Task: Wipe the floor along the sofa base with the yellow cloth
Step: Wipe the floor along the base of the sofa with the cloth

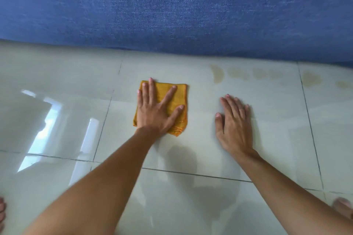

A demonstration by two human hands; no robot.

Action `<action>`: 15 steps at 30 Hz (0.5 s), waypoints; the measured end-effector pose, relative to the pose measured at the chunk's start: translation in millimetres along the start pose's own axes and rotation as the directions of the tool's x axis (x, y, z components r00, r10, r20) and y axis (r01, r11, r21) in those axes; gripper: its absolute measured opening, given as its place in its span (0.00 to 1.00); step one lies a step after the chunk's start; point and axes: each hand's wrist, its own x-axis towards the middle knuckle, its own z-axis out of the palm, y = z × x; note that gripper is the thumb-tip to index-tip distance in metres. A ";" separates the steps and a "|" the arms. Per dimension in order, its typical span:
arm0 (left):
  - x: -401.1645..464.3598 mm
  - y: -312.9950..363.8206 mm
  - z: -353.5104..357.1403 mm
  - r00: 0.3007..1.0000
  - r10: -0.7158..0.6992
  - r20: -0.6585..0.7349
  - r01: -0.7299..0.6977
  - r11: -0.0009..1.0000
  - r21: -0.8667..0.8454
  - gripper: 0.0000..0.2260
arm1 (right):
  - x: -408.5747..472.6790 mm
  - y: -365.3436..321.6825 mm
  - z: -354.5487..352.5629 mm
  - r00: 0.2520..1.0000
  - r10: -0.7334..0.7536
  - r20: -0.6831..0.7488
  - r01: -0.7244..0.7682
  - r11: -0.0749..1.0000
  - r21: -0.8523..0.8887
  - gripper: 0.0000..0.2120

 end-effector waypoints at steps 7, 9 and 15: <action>76.5 -60.5 -11.5 0.974 -0.227 0.003 0.227 0.974 0.000 0.33 | -1.1 6.1 9.2 1.000 -0.008 -0.011 0.008 0.999 -0.037 0.27; 101.5 -51.2 -10.8 0.968 -0.252 0.002 0.252 0.968 -0.002 0.34 | -1.1 6.1 10.2 1.000 -0.004 -0.019 0.004 1.000 -0.031 0.27; 133.2 36.0 -3.2 0.992 -0.126 0.010 0.126 0.992 0.012 0.33 | -1.3 10.6 8.0 0.996 -0.005 -0.087 0.017 0.990 0.138 0.25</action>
